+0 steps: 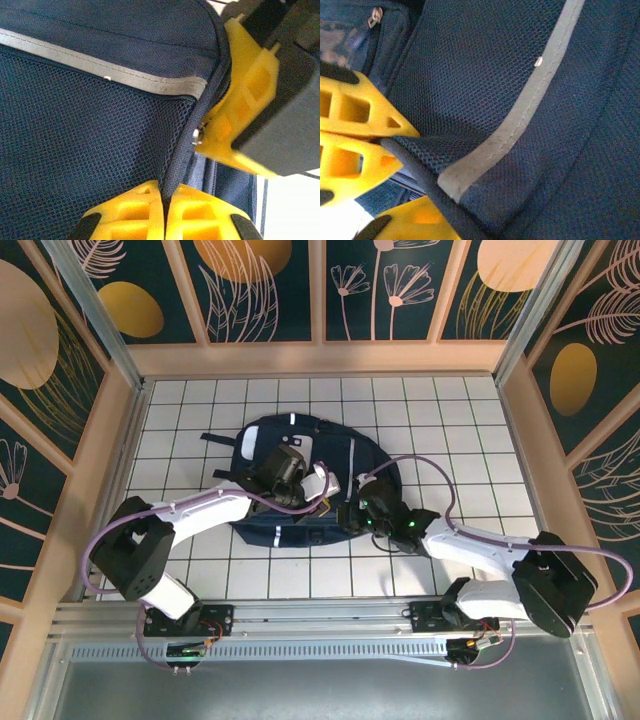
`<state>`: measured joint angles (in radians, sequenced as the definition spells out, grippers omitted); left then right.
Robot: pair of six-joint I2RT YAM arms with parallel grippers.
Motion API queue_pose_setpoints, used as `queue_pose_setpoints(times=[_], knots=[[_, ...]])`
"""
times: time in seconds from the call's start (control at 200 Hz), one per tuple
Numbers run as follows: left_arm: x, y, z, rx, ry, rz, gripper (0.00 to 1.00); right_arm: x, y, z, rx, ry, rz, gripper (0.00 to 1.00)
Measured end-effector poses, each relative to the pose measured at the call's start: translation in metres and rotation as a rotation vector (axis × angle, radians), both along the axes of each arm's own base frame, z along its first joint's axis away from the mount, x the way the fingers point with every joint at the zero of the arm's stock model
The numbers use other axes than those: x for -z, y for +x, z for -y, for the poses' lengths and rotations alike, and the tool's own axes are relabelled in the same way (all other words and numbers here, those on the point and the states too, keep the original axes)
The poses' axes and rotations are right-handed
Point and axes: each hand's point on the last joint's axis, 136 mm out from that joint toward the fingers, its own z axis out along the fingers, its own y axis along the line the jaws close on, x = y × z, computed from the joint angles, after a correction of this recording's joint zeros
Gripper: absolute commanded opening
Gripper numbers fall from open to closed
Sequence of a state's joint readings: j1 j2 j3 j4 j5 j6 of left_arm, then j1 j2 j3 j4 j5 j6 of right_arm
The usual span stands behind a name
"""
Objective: Pack books, pencil case, and school supplies into a backpack
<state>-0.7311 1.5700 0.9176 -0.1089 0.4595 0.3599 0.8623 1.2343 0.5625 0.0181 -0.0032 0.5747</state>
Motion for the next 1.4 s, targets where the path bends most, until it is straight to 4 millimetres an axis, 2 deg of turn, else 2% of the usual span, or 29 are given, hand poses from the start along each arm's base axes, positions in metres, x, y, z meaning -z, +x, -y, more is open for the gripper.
queue_pose_setpoints(times=[0.06,0.335,0.556,0.666,0.786,1.131,1.226,1.261,1.321,1.401], knots=[[-0.001,0.001,0.0,-0.001,-0.002,0.004,0.0,-0.004,-0.001,-0.005,0.002,0.009,0.005,0.0],[-0.005,0.002,-0.004,0.036,0.027,0.086,0.0,-0.011,-0.005,-0.003,-0.011,-0.019,0.008,0.0],[-0.011,-0.005,-0.018,0.106,0.052,0.223,0.0,-0.014,-0.005,0.017,-0.073,-0.06,0.013,0.0],[-0.013,-0.006,-0.024,0.129,0.068,0.286,0.0,-0.013,0.003,0.031,-0.07,-0.042,-0.019,0.0],[-0.006,-0.01,-0.032,0.167,0.103,0.331,0.0,-0.01,0.015,0.046,-0.05,-0.043,-0.03,0.0],[0.007,-0.012,-0.047,0.213,0.182,0.368,0.0,0.006,0.0,0.031,-0.211,-0.03,-0.081,0.0],[0.012,-0.007,-0.054,0.201,0.21,0.385,0.13,0.006,-0.008,0.024,-0.249,-0.032,-0.074,0.0],[0.014,-0.005,-0.059,0.193,0.21,0.385,0.27,0.006,-0.01,0.021,-0.261,-0.031,-0.072,0.0],[0.015,0.006,-0.07,0.155,0.214,0.389,0.42,0.005,-0.014,0.016,-0.285,-0.029,-0.062,0.0],[0.011,0.025,-0.088,0.073,0.199,0.38,0.52,0.001,-0.021,0.005,-0.322,-0.018,-0.042,0.0]])
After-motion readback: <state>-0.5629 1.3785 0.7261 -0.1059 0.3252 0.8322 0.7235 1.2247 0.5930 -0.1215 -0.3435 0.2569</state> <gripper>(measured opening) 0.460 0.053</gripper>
